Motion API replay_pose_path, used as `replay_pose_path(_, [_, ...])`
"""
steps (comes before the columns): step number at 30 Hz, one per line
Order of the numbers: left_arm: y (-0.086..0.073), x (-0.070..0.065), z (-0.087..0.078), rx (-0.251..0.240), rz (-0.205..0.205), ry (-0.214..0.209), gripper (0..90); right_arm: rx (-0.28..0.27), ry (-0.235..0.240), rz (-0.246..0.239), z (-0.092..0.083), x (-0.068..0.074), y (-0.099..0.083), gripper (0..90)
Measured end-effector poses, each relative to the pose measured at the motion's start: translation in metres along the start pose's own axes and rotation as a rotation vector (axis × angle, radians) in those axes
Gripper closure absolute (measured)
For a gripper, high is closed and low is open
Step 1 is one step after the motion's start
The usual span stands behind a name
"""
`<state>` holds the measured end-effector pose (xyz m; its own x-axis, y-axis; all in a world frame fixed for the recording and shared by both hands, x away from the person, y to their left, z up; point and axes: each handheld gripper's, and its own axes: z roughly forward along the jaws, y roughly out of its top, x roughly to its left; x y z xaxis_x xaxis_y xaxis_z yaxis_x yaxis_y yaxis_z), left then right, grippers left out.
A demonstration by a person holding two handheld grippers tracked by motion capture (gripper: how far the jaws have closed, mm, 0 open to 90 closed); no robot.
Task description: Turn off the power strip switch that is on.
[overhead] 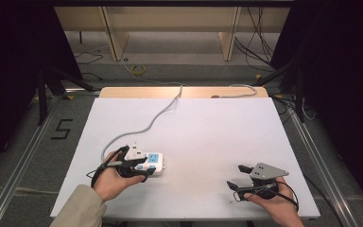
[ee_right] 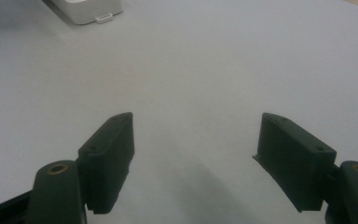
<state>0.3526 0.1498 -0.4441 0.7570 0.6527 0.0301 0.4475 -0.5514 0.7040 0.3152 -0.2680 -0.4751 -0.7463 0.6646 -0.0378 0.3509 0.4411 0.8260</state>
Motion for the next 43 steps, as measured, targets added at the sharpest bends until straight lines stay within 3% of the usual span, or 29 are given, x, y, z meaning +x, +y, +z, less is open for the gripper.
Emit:
replay_pose_path(5, [-0.006,-0.002,-0.002,-0.010,0.035,0.034,39.3,0.002,0.004,0.000,0.000,0.000,0.000,28.1])
replay_pose_path(16, [-0.027,-0.011,-0.013,-0.067,0.019,-0.036,25.5,0.004,0.006,0.004,0.000,0.001,0.000,28.1])
replay_pose_path(23, [-0.040,-0.013,-0.018,-0.068,0.010,-0.055,23.7,0.002,0.007,0.001,0.001,0.002,0.000,28.1])
replay_pose_path(34, [-0.060,-0.015,-0.025,-0.057,0.013,-0.045,22.5,0.008,0.010,-0.002,0.002,0.002,0.000,28.1])
replay_pose_path(43, [-0.058,-0.019,-0.021,-0.051,0.024,-0.039,22.8,0.011,0.011,0.002,0.001,0.001,-0.001,28.1])
